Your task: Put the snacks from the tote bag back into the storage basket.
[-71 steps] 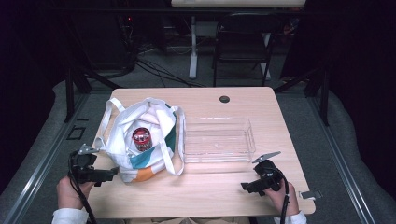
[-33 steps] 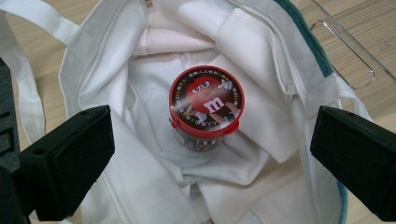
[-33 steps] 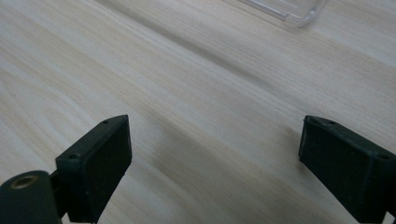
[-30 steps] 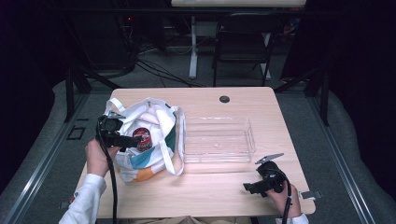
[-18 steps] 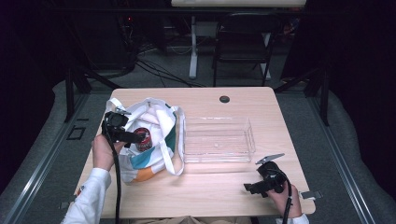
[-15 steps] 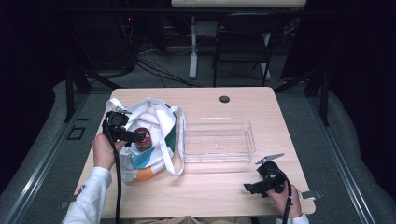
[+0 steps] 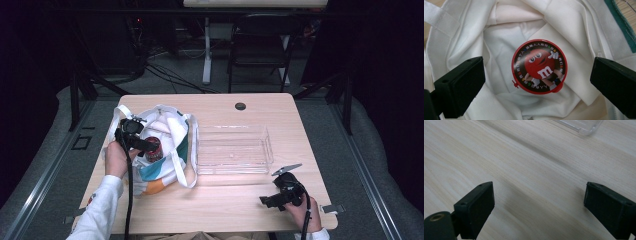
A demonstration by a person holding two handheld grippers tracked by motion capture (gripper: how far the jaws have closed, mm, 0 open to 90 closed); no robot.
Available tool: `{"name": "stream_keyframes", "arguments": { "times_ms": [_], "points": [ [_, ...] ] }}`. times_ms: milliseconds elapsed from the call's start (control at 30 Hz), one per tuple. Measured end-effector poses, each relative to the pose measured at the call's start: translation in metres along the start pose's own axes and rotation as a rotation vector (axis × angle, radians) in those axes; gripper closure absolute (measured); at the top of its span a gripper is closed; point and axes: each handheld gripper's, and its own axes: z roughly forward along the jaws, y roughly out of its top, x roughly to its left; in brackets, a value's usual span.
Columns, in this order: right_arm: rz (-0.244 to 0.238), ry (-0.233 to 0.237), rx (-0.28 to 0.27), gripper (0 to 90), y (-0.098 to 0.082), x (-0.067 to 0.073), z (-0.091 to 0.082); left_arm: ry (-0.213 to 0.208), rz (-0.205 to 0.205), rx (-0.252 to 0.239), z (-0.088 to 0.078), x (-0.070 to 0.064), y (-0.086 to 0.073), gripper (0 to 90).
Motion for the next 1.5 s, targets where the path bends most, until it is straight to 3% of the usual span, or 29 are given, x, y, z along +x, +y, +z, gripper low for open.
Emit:
{"name": "stream_keyframes", "arguments": {
  "times_ms": [300, 367, 733, 833, 900, 1333, 1500],
  "points": [
    [0.003, 0.0, -0.019, 9.0, 0.002, 0.001, 0.001, 0.006, -0.005, 0.036, 0.01, 0.002, 0.002, 0.1],
    [-0.005, -0.008, -0.002, 9.0, 0.002, 0.001, 0.001, 0.008, -0.007, 0.042, 0.011, 0.002, 0.002, 0.1],
    [-0.001, -0.001, -0.004, 9.0, 0.0, 0.0, -0.001, 0.0, 0.013, 0.077, 0.021, 0.001, 0.008, 1.1],
    [0.013, -0.004, -0.027, 9.0, -0.001, 0.0, 0.0, 0.002, 0.011, 0.087, 0.023, 0.002, 0.009, 1.3],
    [0.002, -0.007, -0.004, 9.0, -0.001, 0.0, -0.002, 0.001, 0.012, 0.093, 0.024, 0.003, 0.009, 1.2],
    [0.002, -0.007, -0.01, 9.1, -0.001, 0.0, -0.001, -0.006, 0.03, 0.134, 0.033, -0.001, 0.012, 1.1],
    [0.011, -0.006, -0.021, 9.2, -0.001, 0.001, 0.0, 0.008, 0.034, 0.141, 0.036, -0.002, 0.012, 1.7]
  ]
}}
